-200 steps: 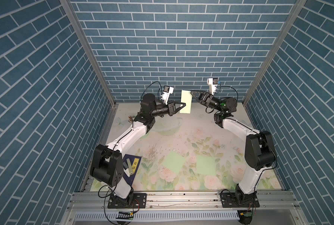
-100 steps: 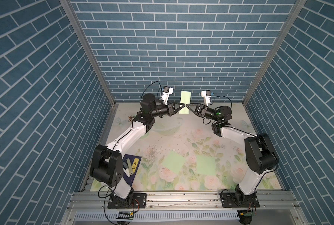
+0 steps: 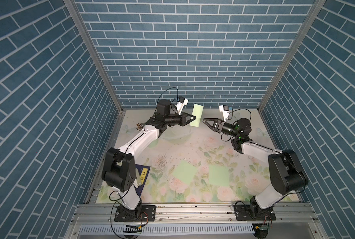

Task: Fold the square paper along the opposite sides
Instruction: Fold the paper, then smooth out the paper at the center of the board.

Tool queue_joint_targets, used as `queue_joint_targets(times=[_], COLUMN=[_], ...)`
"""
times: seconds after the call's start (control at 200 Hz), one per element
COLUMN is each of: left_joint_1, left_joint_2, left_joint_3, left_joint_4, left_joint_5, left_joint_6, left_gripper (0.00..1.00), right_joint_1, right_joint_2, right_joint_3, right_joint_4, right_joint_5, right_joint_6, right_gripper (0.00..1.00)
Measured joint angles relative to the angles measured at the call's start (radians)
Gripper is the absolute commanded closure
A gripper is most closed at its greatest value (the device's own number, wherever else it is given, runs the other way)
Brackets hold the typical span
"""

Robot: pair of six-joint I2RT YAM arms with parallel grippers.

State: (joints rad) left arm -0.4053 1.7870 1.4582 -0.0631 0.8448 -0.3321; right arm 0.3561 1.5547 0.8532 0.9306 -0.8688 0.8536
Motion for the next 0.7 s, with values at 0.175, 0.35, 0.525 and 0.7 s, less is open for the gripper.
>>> queue_joint_targets(times=[0.175,0.35,0.525,0.7], left_joint_1=[-0.010,-0.037,-0.074,-0.076], left_joint_2=[0.267,0.475,0.568,0.598], left_joint_3=[0.048,0.166,0.330,0.386], left_joint_4=[-0.291,-0.511,-0.623,-0.688], left_joint_5=[-0.086,-0.064,-0.071,-0.063], left_joint_6=[0.192,0.332,0.440,0.499], left_gripper=[1.00,1.00,0.99,0.92], right_joint_1=[0.091,0.166,0.216,0.245], right_joint_2=[-0.129,0.028,0.162,0.274], right_joint_3=[-0.178,-0.258,-0.244,-0.201], right_joint_4=[-0.143,-0.139,-0.132,-0.132], right_joint_5=[0.288,0.448,0.536,0.581], right_joint_6=[-0.459,-0.709,-0.819,-0.855], right_gripper=[0.58,0.71,0.75,0.75])
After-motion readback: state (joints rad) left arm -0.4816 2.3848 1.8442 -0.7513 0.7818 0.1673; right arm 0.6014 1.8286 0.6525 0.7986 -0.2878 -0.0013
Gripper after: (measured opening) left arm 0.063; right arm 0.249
